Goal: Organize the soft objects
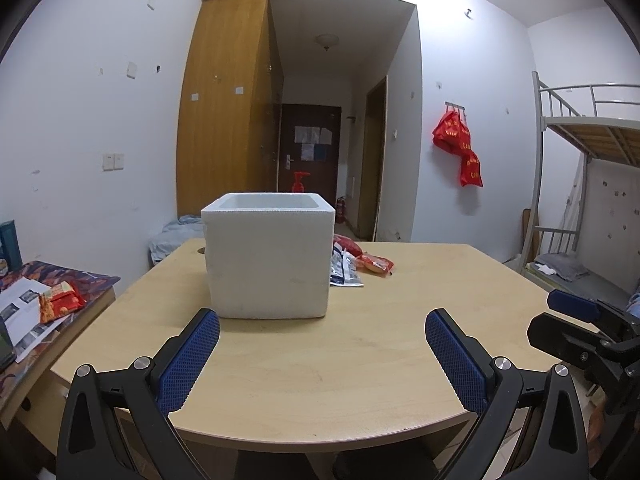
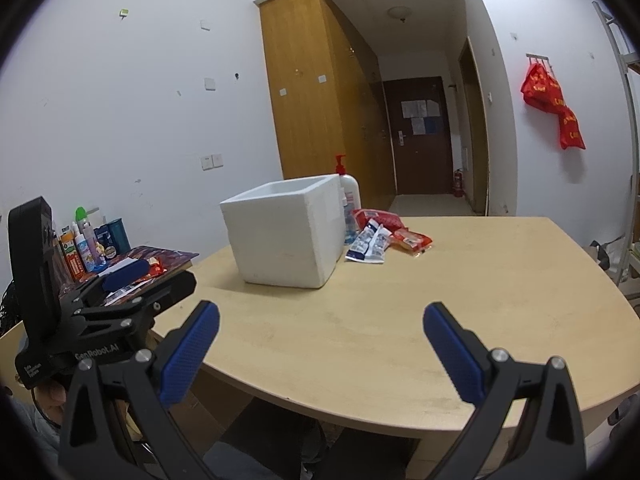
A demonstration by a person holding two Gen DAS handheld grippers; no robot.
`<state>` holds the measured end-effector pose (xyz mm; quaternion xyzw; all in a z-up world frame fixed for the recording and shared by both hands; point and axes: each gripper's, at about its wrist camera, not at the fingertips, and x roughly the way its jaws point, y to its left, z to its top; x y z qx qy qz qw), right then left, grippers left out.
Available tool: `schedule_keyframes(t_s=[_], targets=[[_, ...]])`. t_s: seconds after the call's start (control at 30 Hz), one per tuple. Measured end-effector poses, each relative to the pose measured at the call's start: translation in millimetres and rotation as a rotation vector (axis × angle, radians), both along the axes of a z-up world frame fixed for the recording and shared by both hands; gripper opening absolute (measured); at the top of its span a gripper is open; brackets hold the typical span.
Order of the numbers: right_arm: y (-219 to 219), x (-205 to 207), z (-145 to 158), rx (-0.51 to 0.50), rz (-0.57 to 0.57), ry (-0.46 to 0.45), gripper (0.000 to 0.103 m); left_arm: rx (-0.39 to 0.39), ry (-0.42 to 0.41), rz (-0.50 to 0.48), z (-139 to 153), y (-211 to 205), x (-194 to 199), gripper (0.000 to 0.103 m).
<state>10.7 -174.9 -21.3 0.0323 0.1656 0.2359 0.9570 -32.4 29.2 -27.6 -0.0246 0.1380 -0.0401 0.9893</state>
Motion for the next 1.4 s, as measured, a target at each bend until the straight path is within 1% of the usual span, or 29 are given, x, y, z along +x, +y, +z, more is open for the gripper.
schedule_keyframes(t_s=[0.83, 1.3, 1.4], targets=[[-0.5, -1.2, 1.3, -0.001, -0.001, -0.001, 0.103, 0.015, -0.014, -0.004, 0.2, -2.3, -2.0, 0.103], [-0.7, -4.4, 1.5, -0.001, 0.000, -0.004, 0.103, 0.014, -0.018, 0.010, 0.6, -3.1, -4.0, 0.103], [-1.9, -4.4, 1.0, 0.000, -0.002, -0.002, 0.103, 0.026, -0.022, 0.017, 0.7, -4.5, -4.3, 0.103]])
